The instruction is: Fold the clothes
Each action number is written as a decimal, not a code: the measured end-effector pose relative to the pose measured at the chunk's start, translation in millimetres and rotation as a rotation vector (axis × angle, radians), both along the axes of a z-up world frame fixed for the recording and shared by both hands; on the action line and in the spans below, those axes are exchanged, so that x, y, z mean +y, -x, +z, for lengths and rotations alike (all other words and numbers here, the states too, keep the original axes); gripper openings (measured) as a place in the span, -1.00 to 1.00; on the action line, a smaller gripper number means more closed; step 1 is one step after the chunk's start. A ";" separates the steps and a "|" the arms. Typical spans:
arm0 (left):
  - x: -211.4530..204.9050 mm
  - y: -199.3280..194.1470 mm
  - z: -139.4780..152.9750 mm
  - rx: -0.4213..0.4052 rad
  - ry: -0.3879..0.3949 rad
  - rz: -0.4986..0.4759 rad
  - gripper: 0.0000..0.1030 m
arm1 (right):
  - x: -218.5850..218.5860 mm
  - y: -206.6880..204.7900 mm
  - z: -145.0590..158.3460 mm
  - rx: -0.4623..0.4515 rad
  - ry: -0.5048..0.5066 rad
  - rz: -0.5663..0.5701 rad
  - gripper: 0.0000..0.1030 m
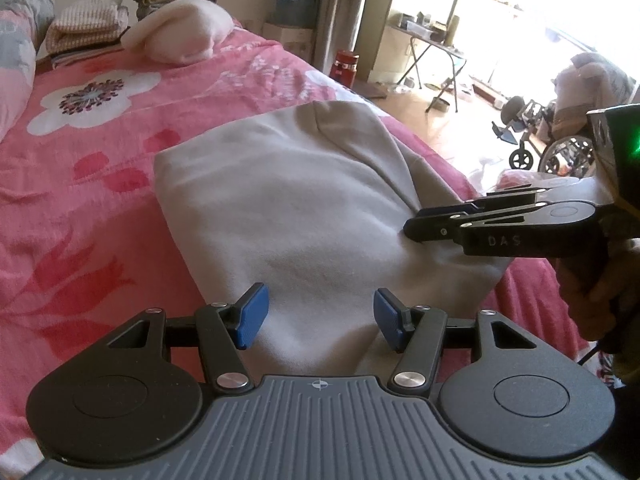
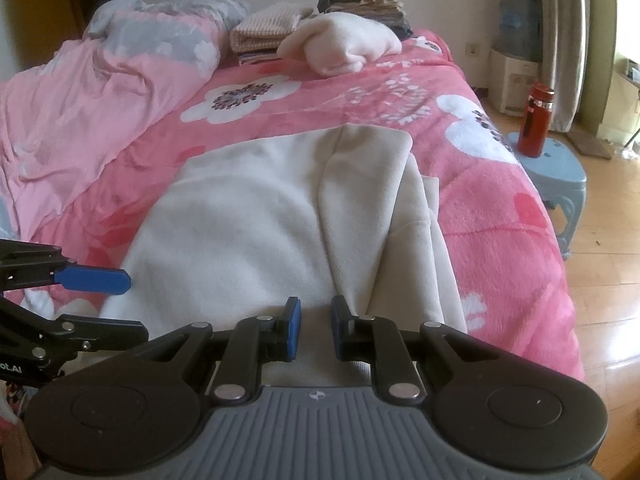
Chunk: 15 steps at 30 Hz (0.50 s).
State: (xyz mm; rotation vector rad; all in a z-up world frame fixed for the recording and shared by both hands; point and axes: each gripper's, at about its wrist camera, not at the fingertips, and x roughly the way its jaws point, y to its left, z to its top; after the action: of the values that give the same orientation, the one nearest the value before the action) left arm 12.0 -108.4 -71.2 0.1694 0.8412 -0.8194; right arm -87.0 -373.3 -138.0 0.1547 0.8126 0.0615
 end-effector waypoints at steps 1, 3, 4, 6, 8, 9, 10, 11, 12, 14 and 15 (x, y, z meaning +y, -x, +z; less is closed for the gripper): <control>-0.4 0.5 -0.1 0.002 0.001 0.006 0.13 | -0.9 -1.4 0.7 0.006 -0.003 0.003 -0.67; -2.3 0.8 0.0 0.002 -0.003 0.010 0.14 | -2.6 -4.4 2.1 0.019 -0.008 0.008 -0.67; -3.5 1.3 -0.2 0.000 -0.009 0.008 0.14 | -3.7 -4.4 2.1 0.020 -0.016 0.008 -0.67; -5.4 2.1 0.3 -0.006 -0.021 0.004 0.14 | -5.7 -3.6 1.5 0.017 -0.029 0.006 -0.67; -6.6 2.4 3.1 -0.011 -0.027 0.006 0.13 | -6.4 -2.9 1.3 0.014 -0.031 0.009 -0.67; -7.0 2.1 5.6 -0.015 -0.024 0.008 0.14 | -6.6 -2.8 1.5 0.013 -0.031 0.011 -0.67; -7.3 1.8 8.2 -0.020 -0.021 0.010 0.14 | -6.9 -3.2 1.8 0.015 -0.031 0.015 -0.67; -7.6 1.6 10.7 -0.025 -0.018 0.013 0.14 | -7.3 -3.4 1.8 0.016 -0.032 0.017 -0.67; -7.9 1.3 13.2 -0.029 -0.014 0.015 0.14 | -7.9 -3.8 2.0 0.017 -0.034 0.020 -0.67; -10.3 -1.9 17.8 -0.052 -0.022 0.023 0.14 | -9.2 -5.6 4.0 0.025 -0.042 0.023 -0.67; -11.7 -4.7 19.2 -0.060 -0.030 0.030 0.14 | -9.8 -6.9 5.9 0.031 -0.047 0.024 -0.67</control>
State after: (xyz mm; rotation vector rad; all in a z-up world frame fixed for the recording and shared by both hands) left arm 16.7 -120.2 -52.1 0.2070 0.7982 -0.7704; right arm -80.1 -383.1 -132.2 0.1905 0.8446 0.1005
